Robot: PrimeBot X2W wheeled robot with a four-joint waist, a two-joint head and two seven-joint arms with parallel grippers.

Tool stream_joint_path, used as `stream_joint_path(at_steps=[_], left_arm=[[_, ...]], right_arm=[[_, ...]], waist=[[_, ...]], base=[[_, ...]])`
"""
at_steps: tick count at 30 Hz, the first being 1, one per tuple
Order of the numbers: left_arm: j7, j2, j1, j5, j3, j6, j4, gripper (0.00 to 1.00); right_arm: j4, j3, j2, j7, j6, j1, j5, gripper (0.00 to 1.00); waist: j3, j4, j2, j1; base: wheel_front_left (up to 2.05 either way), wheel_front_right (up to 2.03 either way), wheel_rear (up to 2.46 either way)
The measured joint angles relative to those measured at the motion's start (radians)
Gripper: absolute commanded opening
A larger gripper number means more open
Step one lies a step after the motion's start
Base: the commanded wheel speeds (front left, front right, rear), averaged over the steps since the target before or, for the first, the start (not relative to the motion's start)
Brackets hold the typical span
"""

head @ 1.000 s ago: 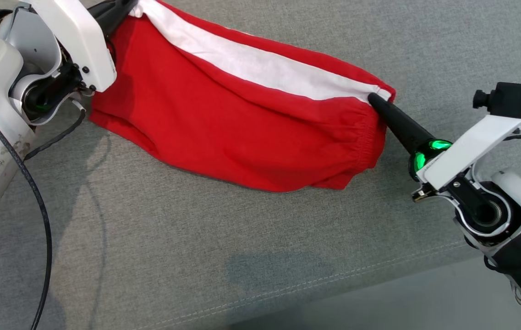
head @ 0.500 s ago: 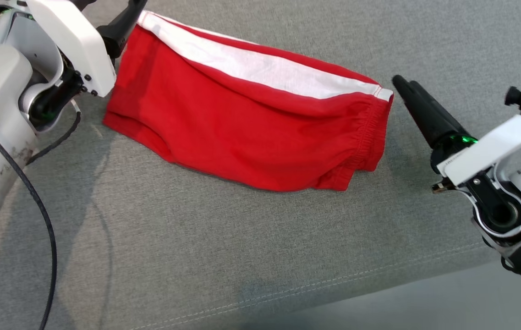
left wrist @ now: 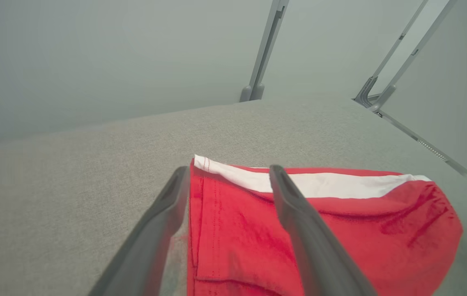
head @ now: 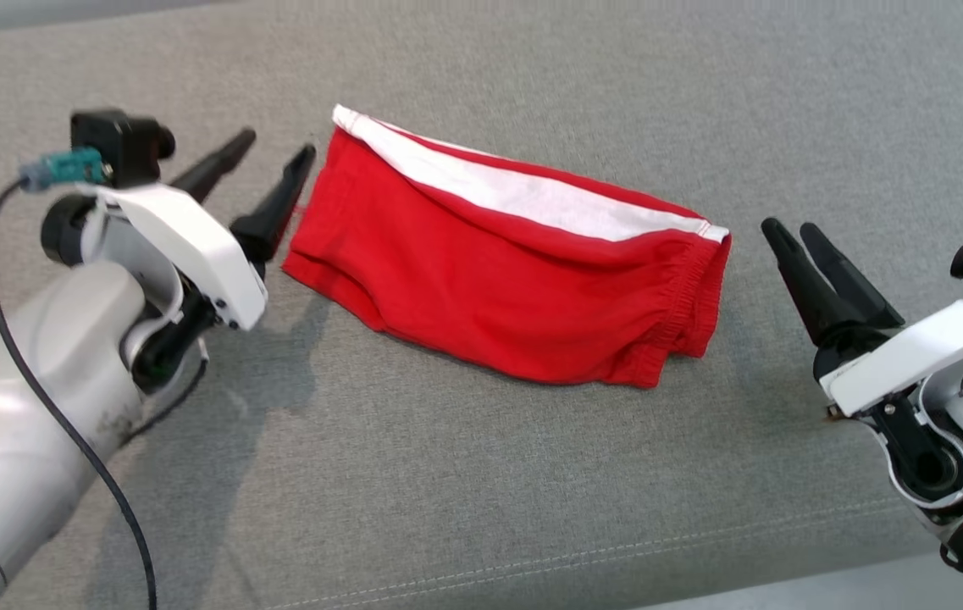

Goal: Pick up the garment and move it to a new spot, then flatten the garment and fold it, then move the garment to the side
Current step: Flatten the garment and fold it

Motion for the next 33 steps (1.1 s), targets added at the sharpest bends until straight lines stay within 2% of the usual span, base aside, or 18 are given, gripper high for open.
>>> stream_joint_path(at_steps=[6,9,15,22,30,31,33], left_arm=[[-0.033,-0.02,0.083,0.004,0.011,0.0,0.012,1.0],[-0.033,-0.034,0.134,0.04,0.057,0.002,0.045,1.0],[-0.033,-0.087,0.274,0.199,0.212,0.042,0.049,1.0],[-0.033,-0.136,0.435,0.416,0.466,0.112,-0.01,1.0],[-0.036,-0.225,0.565,0.603,0.703,0.124,-0.037,1.0],[-0.036,-0.241,0.572,0.633,0.742,0.123,-0.023,1.0],[-0.036,-0.253,0.574,0.666,0.767,0.114,0.001,1.0]], right_arm=[[0.018,-0.028,0.018,0.0,0.0,0.049,-0.049,1.0],[0.024,-0.051,0.031,0.0,0.0,0.077,-0.085,1.0],[0.037,-0.101,0.057,0.0,0.0,0.109,-0.23,1.0],[0.044,-0.207,0.115,0.0,0.0,0.165,-0.377,1.0],[0.043,-0.358,0.206,-0.001,0.0,0.207,-0.61,1.0],[0.039,-0.39,0.233,-0.001,0.0,0.216,-0.664,1.0],[0.026,-0.412,0.249,-0.001,0.0,0.229,-0.714,1.0]], waist=[[-0.055,0.023,0.0,0.0],[-0.081,0.034,0.0,0.0],[-0.106,0.046,0.0,0.0],[-0.108,0.036,0.0,0.0],[-0.102,0.002,0.0,0.0],[-0.1,-0.009,0.0,0.0],[-0.096,-0.02,0.0,0.0]], base=[[0.0,0.0,0.0],[0.0,0.0,0.0],[0.0,0.0,0.0],[0.0,0.0,0.0],[0.0,0.0,0.0],[0.0,0.0,0.0],[0.0,0.0,0.0]])
